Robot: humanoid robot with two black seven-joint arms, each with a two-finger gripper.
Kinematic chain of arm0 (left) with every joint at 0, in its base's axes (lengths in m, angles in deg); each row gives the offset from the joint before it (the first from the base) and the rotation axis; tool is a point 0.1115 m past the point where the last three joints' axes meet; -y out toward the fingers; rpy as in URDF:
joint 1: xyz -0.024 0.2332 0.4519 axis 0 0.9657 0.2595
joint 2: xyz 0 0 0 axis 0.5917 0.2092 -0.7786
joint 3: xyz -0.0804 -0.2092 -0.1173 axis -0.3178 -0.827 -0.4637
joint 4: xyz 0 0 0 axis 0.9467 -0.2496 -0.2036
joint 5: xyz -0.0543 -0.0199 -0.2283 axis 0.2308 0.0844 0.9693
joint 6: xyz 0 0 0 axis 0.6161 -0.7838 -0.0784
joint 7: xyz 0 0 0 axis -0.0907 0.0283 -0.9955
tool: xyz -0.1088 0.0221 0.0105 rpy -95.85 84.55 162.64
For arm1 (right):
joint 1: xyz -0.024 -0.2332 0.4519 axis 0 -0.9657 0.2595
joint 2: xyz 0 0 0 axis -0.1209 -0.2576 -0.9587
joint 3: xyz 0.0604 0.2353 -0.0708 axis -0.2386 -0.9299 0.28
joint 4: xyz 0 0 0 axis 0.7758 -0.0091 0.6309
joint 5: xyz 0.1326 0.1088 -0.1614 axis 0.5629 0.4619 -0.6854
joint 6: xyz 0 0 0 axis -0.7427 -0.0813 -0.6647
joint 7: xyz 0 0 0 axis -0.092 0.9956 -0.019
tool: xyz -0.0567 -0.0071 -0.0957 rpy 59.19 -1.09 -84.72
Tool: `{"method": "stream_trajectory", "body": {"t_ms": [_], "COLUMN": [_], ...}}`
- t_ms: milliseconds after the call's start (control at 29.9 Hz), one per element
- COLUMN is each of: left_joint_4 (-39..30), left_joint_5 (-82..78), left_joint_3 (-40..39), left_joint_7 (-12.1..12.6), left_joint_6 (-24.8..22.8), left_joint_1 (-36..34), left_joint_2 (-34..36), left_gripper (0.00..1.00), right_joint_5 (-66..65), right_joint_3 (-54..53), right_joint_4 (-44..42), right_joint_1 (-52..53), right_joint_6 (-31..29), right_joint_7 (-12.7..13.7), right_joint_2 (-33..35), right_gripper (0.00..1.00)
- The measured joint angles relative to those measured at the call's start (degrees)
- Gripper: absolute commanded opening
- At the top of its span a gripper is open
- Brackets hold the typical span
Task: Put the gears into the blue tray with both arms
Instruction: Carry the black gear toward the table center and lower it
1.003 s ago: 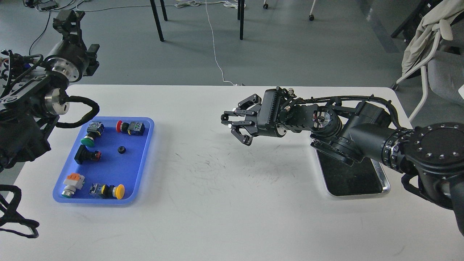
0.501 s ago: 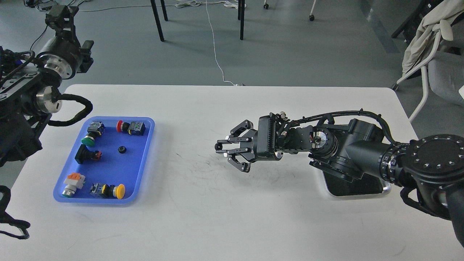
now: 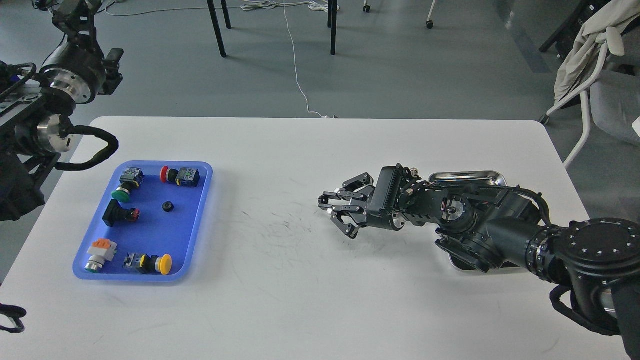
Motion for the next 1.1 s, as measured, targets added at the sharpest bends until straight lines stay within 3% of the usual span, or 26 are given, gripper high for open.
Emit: {"method": "stream_trajectory", "body": {"t_ms": [836,1003,1103], "left_joint_4": [-0.3,-0.3,-0.3], "left_joint_5": [0.0,0.0,0.0], "left_joint_3": [0.9,0.9,0.9], "left_joint_7": [0.1,0.1,0.1], "left_joint_6": [0.0,0.0,0.0], "left_joint_1": [-0.5,-0.6,-0.6], "left_joint_2": [1.9,2.0,2.0], "left_gripper": [0.97,0.97,0.97], "right_joint_5": [-3.0,-3.0,-2.9], "right_joint_3": [1.4,1.2,0.9], "right_joint_4": [5.8,5.5,5.5], "right_joint_1": [-1.8,-2.3,-2.4], "right_joint_6": [1.5,1.5,1.5], "right_joint_7": [-1.6,-1.3,-1.1], "right_joint_2": [0.0,0.0,0.0], "right_gripper": [0.02,0.25,0.45]}}
